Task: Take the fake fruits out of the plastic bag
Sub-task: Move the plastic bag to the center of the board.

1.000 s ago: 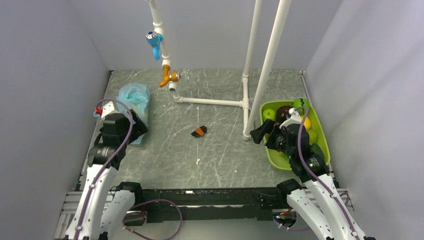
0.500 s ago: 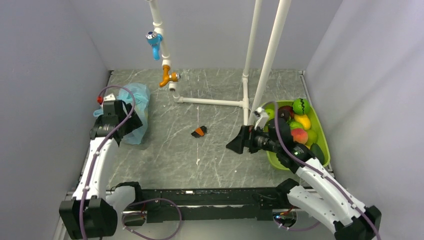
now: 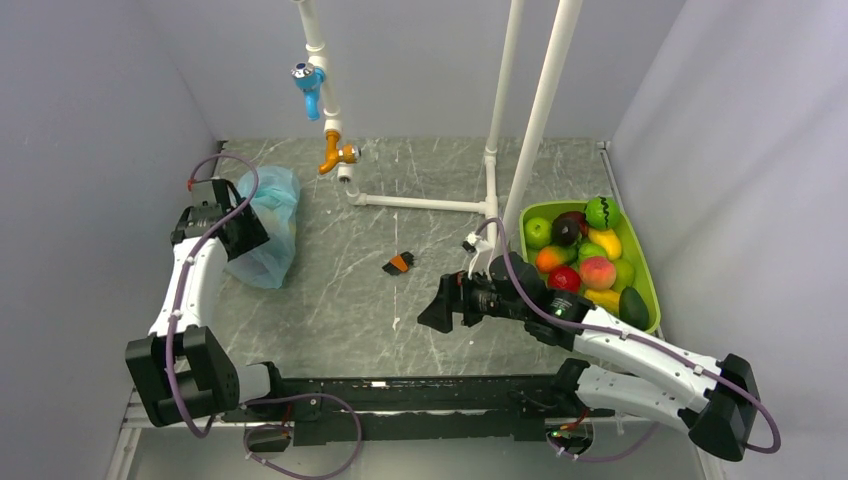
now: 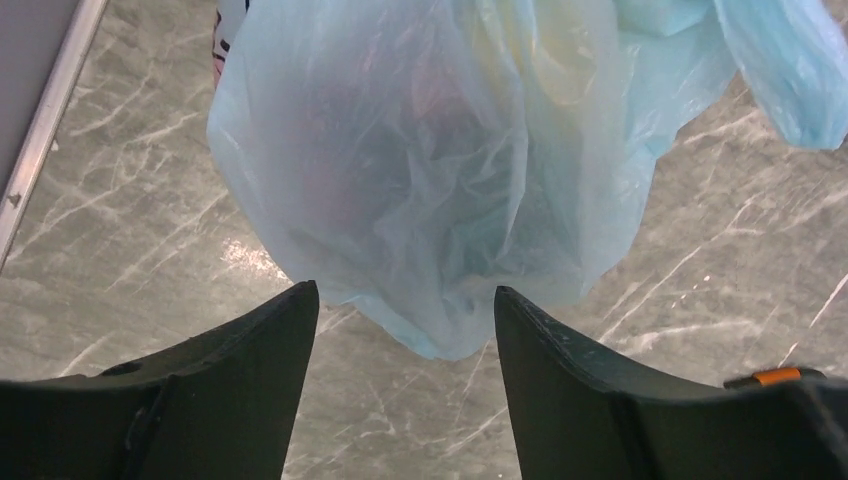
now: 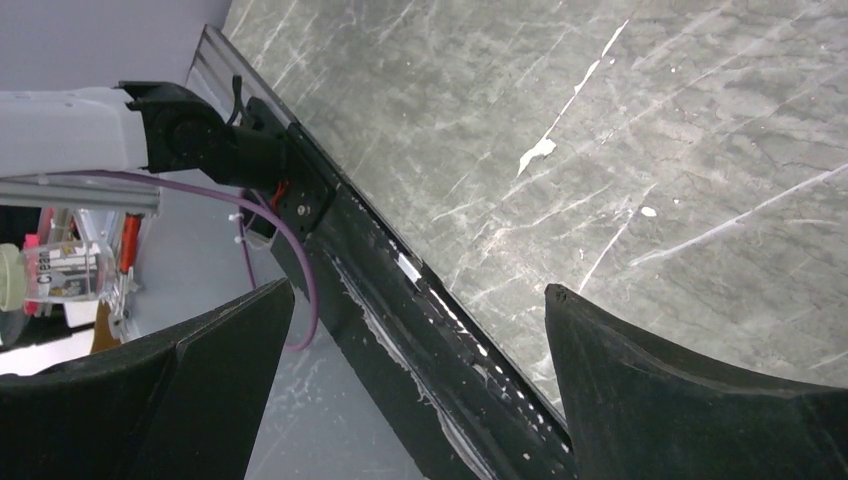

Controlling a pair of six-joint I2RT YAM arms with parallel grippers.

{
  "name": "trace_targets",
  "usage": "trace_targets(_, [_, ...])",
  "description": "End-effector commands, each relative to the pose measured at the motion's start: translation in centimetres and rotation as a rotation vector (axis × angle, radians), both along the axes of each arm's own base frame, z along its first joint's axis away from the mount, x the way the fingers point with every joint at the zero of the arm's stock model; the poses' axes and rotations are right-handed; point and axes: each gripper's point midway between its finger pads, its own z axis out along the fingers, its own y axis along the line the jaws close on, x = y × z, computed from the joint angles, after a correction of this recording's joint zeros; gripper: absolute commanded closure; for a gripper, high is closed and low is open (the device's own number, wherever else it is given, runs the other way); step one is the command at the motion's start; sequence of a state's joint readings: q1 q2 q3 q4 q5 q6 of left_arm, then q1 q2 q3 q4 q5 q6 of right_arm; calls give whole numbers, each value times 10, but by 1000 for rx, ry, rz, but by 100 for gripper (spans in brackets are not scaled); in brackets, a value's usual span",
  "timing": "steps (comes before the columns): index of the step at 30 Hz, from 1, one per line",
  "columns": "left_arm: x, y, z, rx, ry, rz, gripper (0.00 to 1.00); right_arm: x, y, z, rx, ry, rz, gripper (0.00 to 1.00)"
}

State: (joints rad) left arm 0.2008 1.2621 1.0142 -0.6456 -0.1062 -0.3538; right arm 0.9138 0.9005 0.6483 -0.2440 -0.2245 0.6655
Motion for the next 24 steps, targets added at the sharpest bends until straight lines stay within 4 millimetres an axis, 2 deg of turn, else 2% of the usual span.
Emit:
trace_targets(1, [1,-9,2,-57,-28,-41,30,8,10,16,83,-40,-36,0])
trace_targets(7, [5,-12,-3,-87,-36,-74,43,15,7,7,43,-19,-82,0])
trace_targets(13, [6,-19,-17,-139,6,-108,77,32,-7,-11,-112,24,-205,0])
trace_targets(15, [4,-21,-21,-155,24,-109,83,38,-12,-11,-132,25,-260,0])
trace_targets(18, [0,-26,-25,-175,32,-118,88,42,-18,-5,-106,14,-315,0])
trace_targets(20, [-5,-34,-27,-189,44,-140,93,40,-17,-2,-71,-2,-303,0])
trace_targets(21, [-8,-41,-30,-193,61,-158,99,39,-16,0,-58,-11,-294,0])
trace_targets(24, [-21,-64,-42,-209,132,-201,100,36,-16,-1,-70,-24,-263,0])
